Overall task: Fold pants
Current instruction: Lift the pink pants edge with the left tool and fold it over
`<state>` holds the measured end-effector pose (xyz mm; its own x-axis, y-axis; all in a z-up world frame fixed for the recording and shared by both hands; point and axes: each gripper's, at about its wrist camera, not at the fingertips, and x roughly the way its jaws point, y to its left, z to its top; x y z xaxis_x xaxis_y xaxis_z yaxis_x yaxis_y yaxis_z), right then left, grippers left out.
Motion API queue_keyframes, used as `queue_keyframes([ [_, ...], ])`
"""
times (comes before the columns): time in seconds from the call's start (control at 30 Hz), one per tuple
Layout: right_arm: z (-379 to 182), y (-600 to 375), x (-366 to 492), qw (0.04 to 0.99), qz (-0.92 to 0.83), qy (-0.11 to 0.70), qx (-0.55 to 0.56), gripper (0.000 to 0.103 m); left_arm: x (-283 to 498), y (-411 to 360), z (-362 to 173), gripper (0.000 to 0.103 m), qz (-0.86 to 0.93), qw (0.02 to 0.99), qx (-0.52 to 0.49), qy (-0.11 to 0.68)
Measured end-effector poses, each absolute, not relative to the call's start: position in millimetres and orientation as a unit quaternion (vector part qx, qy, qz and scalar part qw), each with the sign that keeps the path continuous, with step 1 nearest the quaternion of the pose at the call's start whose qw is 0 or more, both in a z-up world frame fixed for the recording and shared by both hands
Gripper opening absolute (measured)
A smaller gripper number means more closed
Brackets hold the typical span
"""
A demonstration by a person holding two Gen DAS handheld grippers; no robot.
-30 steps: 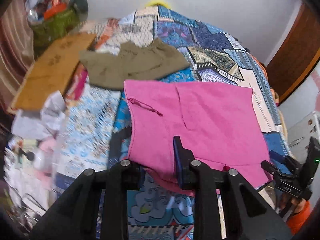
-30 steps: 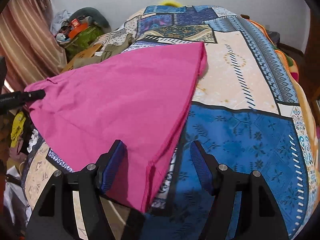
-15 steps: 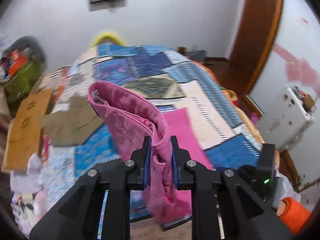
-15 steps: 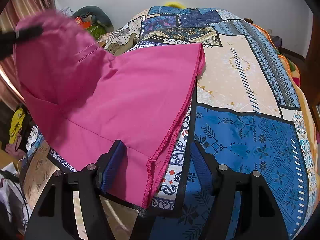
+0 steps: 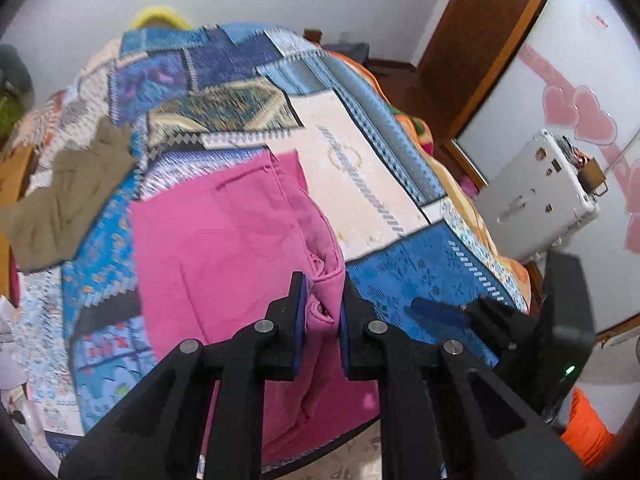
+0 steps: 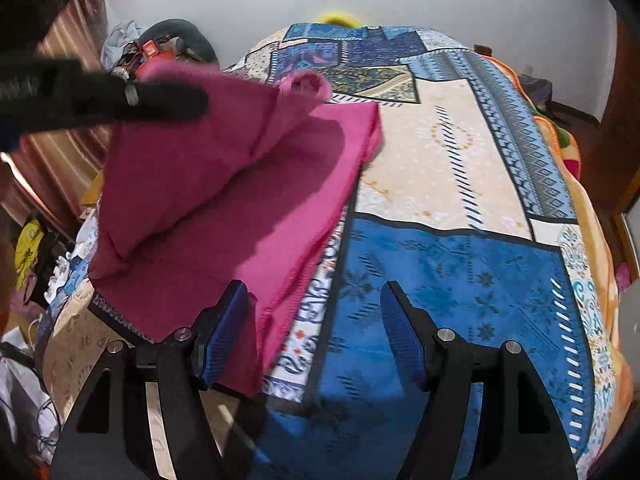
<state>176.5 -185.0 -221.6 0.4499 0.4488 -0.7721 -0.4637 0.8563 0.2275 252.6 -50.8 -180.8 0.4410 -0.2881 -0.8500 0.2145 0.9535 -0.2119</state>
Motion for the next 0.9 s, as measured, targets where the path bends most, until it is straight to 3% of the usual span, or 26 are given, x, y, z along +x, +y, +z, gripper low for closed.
queue_keyframes([
  [0.1,-222.0,-193.8,177.6,0.854,0.259,0.452,-0.003,0.065,253.8,-59.7,-190.4,0.015,-0.161,0.838,-0.029,0.521],
  [0.17,-222.6,-198.8,178.3,0.856,0.251,0.452,-0.002,0.065,255.4,-65.7,-195.2,0.023,-0.168,0.83,-0.013,0.531],
  [0.23,-223.1,-202.8,179.6,0.856,0.247,0.454,0.001,0.065,256.0,-67.7,-197.7,0.045,-0.17,0.824,-0.006,0.54],
  [0.43,-211.0,-209.7,184.9,0.863,0.244,0.442,0.004,0.065,248.2,-46.8,-172.8,0.068,-0.14,0.85,0.007,0.507],
  [0.63,-186.0,-205.7,199.7,0.875,0.251,0.414,0.01,0.065,256.1,11.3,-150.6,0.08,-0.058,0.88,0.004,0.471],
  [0.9,-194.7,-177.8,212.0,0.868,0.269,0.418,0.001,0.065,293.4,60.5,-182.1,0.08,0.02,0.868,0.032,0.494],
])
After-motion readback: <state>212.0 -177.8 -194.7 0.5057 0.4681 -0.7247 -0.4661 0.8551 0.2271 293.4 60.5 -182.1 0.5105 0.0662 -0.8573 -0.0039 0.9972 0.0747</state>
